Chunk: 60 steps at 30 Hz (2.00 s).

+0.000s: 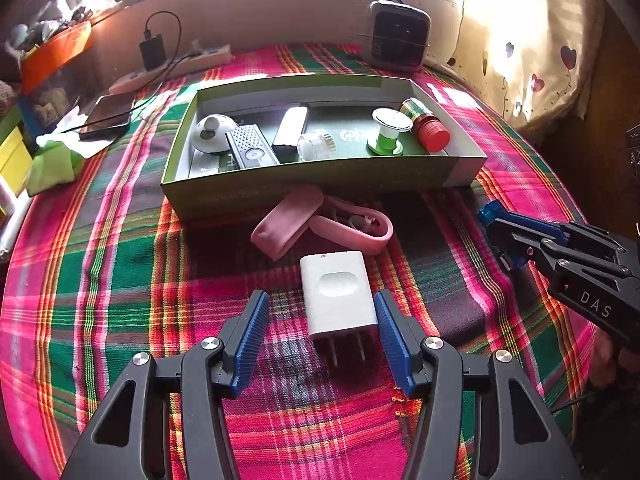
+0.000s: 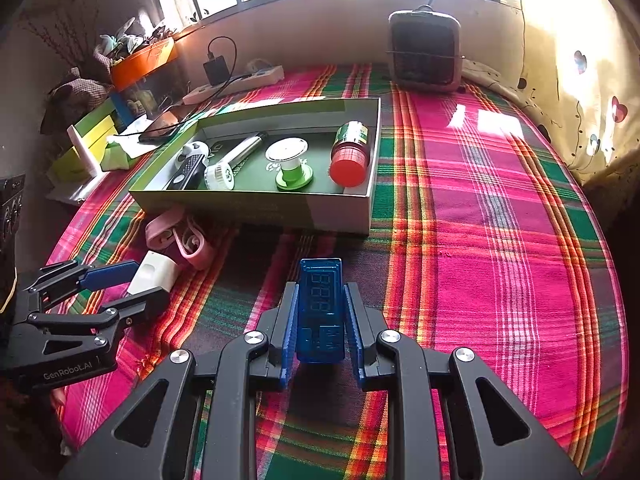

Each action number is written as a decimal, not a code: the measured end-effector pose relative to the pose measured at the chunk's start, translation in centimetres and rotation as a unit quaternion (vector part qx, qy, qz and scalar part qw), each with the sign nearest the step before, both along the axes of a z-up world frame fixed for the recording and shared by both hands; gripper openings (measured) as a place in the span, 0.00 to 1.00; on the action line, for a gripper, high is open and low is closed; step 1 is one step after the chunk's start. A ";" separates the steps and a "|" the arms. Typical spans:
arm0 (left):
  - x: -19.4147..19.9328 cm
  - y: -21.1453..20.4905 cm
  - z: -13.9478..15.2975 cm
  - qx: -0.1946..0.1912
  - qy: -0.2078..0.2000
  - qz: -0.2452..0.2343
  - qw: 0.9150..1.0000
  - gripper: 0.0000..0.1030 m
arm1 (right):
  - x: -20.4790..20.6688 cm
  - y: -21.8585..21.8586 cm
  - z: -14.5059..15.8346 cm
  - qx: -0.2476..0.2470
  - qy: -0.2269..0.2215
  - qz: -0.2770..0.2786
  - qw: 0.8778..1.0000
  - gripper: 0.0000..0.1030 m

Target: Organize rigid objects

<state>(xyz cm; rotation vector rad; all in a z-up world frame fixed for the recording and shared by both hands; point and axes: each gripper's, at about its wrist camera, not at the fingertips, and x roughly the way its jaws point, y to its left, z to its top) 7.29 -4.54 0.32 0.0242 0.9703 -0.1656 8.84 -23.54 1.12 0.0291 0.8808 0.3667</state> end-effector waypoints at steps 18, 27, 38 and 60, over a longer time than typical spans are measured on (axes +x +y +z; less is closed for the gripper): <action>0.7 0.2 -0.1 0.001 -0.009 0.009 1.000 0.52 | 0.2 0.1 -0.2 0.002 0.006 0.001 1.000 0.23; 0.5 0.9 0.0 -0.006 -0.013 0.021 1.000 0.33 | 0.2 0.2 -0.3 -0.001 0.008 0.000 1.000 0.23; 0.2 1.3 0.1 -0.017 -0.016 0.022 0.999 0.31 | 0.0 0.5 -0.4 -0.002 0.011 -0.001 1.000 0.23; -0.7 1.7 1.5 -0.034 -0.034 0.020 0.999 0.31 | -0.5 1.0 0.5 0.005 0.007 0.000 1.000 0.23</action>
